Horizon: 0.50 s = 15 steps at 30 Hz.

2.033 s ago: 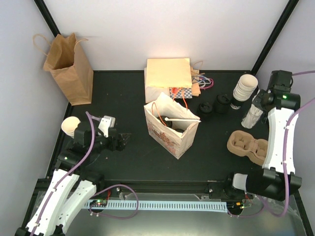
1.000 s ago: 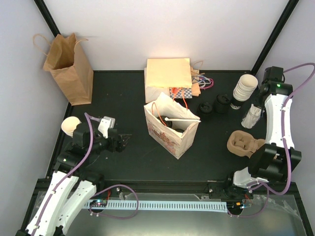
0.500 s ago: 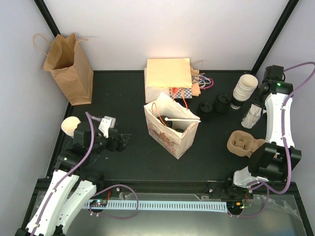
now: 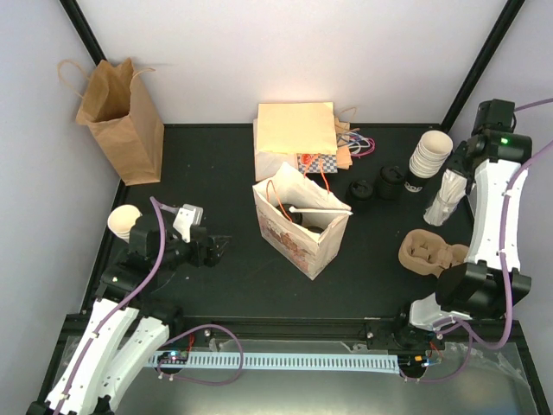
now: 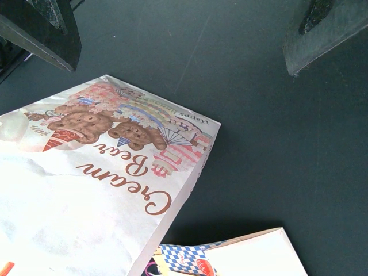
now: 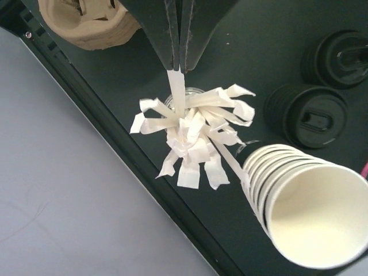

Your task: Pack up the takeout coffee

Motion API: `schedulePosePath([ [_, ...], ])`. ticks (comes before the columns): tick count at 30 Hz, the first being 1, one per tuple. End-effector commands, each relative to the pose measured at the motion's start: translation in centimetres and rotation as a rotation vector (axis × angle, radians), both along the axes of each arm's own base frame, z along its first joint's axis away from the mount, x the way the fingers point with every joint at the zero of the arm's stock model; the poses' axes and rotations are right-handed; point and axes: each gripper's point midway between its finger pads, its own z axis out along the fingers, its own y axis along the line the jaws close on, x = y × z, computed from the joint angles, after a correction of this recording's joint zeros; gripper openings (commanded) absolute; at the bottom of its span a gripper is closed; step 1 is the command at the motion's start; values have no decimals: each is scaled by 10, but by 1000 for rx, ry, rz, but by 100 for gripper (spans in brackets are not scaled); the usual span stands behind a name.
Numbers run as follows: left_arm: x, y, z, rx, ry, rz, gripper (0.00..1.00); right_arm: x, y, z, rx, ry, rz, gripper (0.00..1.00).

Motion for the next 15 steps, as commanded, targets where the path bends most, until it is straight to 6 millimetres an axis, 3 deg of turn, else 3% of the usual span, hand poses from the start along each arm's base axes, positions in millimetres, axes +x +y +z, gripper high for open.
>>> schedulePosePath([
  [1, 1, -5, 6, -5, -26, -33, 99, -19, 15, 27, 40, -36, -9, 1],
  [9, 1, -6, 5, -4, -20, -36, 99, -43, 38, 73, 94, -129, 31, 1],
  [15, 1, -6, 5, -4, -19, -36, 99, -62, 57, 89, 155, -203, 51, 1],
])
